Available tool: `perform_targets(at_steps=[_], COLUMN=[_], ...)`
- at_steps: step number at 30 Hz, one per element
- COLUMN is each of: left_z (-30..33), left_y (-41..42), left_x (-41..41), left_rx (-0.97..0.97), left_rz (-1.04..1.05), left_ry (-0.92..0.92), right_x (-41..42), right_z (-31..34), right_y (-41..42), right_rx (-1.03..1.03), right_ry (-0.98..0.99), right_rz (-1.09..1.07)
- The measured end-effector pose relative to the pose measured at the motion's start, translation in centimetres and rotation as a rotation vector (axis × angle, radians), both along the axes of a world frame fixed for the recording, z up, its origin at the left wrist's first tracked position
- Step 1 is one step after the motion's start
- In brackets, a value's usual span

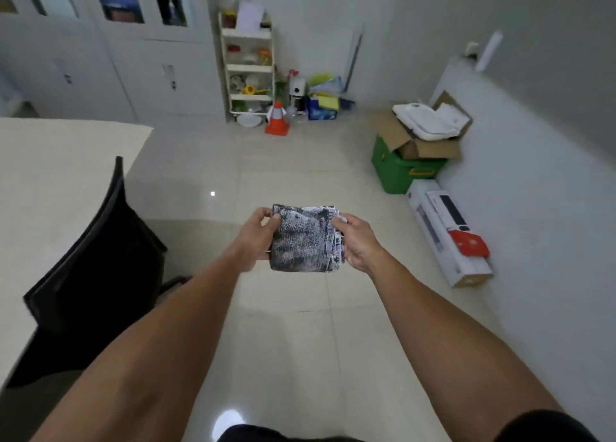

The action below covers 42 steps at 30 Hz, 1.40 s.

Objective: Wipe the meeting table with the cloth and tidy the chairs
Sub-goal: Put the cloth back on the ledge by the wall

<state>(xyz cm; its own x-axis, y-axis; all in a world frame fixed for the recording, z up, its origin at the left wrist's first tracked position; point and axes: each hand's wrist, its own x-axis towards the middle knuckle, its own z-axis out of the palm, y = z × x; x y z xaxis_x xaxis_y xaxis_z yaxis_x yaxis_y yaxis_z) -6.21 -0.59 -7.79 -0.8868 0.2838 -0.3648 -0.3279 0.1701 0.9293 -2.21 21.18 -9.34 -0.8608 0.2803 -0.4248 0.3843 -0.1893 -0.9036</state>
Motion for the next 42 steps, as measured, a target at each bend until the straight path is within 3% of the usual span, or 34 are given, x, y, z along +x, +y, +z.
perform_targets(at_steps=[15,27,32,42], left_z=[0.0,-1.1,-1.5,-0.6], left_y=[38.0,61.3,69.2,83.2], left_x=[4.8,14.9,17.4,14.7], left_rx=[-0.079,-0.072,-0.053,0.009], left_rz=[-0.583,-1.056,-1.231,-1.348], left_ry=[0.147,0.308,0.269,0.302], right_x=[15.6,31.8,34.8,32.7], right_z=[-1.8,-0.2,-0.4,-0.6], right_y=[32.6,45.1,49.8,60.7], right_rx=[0.045,0.169,0.212,0.176], right_ry=[0.067,0.031,0.019,0.088], right_rz=[-0.656,-1.097,-1.287,-1.462])
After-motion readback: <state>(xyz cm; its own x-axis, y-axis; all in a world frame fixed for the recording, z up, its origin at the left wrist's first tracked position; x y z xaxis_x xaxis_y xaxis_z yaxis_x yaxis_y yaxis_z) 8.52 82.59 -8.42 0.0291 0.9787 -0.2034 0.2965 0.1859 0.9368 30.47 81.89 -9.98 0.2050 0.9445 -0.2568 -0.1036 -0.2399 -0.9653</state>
